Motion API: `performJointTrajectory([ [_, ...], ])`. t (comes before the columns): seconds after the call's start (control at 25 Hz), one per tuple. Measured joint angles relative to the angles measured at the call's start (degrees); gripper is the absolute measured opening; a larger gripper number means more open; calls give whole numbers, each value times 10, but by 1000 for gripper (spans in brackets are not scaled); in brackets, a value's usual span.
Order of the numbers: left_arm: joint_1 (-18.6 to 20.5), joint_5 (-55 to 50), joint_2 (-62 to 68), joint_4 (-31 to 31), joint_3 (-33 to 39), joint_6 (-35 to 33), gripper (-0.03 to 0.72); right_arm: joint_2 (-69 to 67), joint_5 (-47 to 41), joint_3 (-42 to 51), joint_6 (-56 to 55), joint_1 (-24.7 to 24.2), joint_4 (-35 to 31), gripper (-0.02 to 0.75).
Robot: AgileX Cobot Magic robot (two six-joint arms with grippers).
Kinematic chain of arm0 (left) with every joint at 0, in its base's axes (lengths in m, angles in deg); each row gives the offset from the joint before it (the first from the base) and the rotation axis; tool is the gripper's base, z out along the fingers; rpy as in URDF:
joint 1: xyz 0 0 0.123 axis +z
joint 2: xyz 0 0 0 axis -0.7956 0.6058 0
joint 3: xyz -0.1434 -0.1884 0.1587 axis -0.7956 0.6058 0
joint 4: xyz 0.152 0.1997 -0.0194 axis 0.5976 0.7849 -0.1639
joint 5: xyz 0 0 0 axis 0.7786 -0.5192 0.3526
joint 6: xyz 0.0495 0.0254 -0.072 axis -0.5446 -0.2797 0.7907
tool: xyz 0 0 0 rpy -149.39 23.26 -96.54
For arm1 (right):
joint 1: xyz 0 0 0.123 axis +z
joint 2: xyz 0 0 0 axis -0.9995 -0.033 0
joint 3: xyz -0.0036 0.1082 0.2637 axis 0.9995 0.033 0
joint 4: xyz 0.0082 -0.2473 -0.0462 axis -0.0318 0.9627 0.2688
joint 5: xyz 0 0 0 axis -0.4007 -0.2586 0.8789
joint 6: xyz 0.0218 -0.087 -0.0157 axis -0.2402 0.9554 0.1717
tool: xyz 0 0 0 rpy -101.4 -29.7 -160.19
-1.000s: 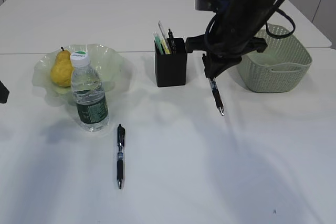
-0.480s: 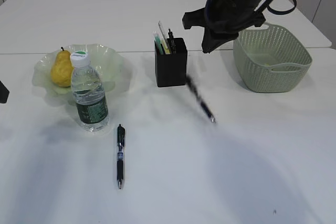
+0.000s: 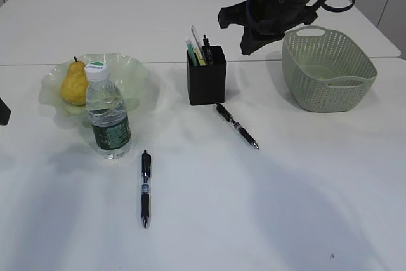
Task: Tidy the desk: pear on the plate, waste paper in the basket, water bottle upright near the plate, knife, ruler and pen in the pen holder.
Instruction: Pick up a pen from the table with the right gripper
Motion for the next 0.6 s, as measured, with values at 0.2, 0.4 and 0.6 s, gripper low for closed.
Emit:
performJointTrajectory([
  [0.2,0,0,0,0,0,0,506,0,-5,0,1,0,12,-10],
  [0.4,0,0,0,0,0,0,506,-26,-14,-2,1,0,20,118],
  [0.6,0,0,0,1,0,0,506,-66,-19,-2,2,0,20,255],
])
